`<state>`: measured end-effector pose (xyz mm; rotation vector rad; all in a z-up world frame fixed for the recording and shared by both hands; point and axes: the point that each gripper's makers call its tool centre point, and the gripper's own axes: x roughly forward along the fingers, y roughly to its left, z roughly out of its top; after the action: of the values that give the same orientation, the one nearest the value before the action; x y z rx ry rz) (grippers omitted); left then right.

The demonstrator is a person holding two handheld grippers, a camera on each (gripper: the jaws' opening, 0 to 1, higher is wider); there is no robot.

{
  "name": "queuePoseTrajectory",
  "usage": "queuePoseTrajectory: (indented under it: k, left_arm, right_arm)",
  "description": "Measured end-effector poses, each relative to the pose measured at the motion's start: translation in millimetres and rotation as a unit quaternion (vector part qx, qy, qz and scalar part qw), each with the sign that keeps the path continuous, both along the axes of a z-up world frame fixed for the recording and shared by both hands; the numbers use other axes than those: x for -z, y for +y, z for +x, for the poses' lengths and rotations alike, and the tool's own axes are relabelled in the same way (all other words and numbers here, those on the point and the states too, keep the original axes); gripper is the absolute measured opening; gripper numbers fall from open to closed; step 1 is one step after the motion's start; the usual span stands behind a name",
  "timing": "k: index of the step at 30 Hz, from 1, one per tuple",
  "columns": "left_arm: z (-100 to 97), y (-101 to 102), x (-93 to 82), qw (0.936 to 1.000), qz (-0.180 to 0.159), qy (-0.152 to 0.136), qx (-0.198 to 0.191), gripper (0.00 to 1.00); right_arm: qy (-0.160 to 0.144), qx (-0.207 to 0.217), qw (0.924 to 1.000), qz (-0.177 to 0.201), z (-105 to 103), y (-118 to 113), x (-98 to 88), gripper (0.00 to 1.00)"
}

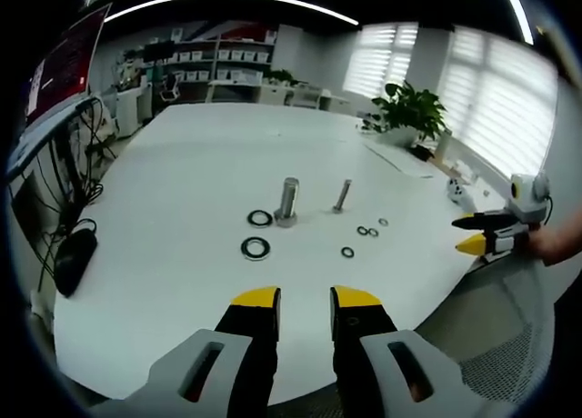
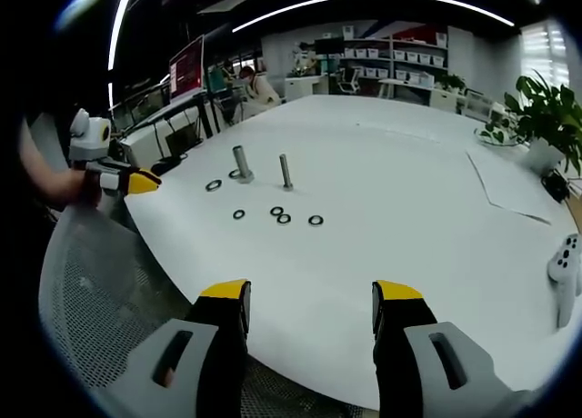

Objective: Place the washer onto the threaded stud by aligning its center hole with the stud, sliding it down to the base, and recovering from edge contact or off-axis alignment until the washer reaches the visible bottom stop.

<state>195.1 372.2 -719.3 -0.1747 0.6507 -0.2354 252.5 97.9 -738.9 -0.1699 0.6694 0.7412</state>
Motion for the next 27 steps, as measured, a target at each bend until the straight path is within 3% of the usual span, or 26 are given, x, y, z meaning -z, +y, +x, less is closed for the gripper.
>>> queuePoseTrajectory:
  k: [7, 14, 27]
  left_arm:
    - [7.2, 3.7, 1.4, 0.9999, 0.009, 0.007, 0.002, 0.21]
    - [27.4, 8.8, 1.4, 0.9993, 0.032, 0.014, 0.013, 0.22]
    - [57.3, 24.5, 16.9, 0.9938, 0.078, 0.076, 0.018, 0.24]
  right_arm:
    - [0.000, 0.002, 1.0000, 0.002, 0.2, -0.1, -0.4, 0.57]
    - [0.000, 0.003, 1.0000, 0.000, 0.9, -0.9, -0.7, 0.57]
    - [0.000, 0.003, 1.0000, -0.002, 0.4, -1.2, -0.9, 0.57]
